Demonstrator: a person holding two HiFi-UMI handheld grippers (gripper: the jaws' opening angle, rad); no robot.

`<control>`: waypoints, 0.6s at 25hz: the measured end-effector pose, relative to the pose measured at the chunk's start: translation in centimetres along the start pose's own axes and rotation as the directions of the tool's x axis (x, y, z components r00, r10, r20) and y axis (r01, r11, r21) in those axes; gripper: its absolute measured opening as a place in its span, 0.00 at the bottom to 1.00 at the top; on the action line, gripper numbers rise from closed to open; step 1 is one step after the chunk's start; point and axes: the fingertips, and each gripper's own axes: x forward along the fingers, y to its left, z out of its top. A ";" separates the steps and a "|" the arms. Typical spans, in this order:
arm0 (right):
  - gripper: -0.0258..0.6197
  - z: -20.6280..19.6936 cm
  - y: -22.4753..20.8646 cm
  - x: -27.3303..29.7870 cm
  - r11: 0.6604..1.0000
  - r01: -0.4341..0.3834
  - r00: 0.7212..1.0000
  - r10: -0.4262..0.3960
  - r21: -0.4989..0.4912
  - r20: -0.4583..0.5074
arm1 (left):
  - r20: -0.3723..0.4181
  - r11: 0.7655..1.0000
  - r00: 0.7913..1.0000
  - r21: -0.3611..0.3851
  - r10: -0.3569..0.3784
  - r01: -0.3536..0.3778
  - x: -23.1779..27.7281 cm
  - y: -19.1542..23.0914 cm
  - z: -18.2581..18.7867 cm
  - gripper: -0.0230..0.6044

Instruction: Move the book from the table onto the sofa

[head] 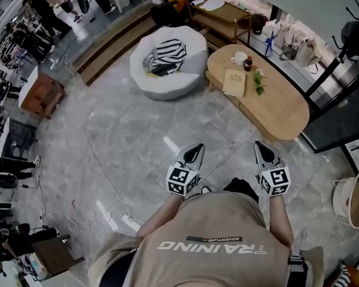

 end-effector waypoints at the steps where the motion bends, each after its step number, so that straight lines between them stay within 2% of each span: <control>1: 0.05 -0.4 -0.5 0.2 1.000 -0.006 1.000 0.006 -0.011 -0.014 | -0.001 1.000 1.000 -0.005 0.003 -0.003 0.3 0.2 0.1 0.02; 5: 0.05 -0.5 -4.3 1.5 1.000 -0.010 0.999 0.009 -0.028 -0.035 | -0.006 0.998 0.998 -0.005 0.057 -0.057 2.4 2.1 1.2 0.02; 9: 0.05 0.4 -9.2 3.2 1.000 0.003 1.000 -0.003 -0.015 -0.006 | 0.009 0.995 0.995 0.007 0.099 -0.099 5.4 2.4 3.0 0.02; 11: 0.05 0.4 -10.8 4.1 1.000 -0.016 1.000 0.016 0.000 0.014 | 0.009 0.993 0.993 0.012 0.115 -0.116 7.1 2.4 3.4 0.02; 13: 0.05 0.0 -11.7 4.6 0.999 -0.048 0.999 0.048 -0.003 0.017 | 0.006 0.992 0.992 -0.013 0.128 -0.128 8.9 2.3 3.6 0.02; 15: 0.05 -0.9 -12.5 4.7 0.998 -0.069 0.998 0.069 -0.013 0.000 | 0.009 0.988 0.992 -0.087 0.128 -0.126 10.2 1.9 3.5 0.02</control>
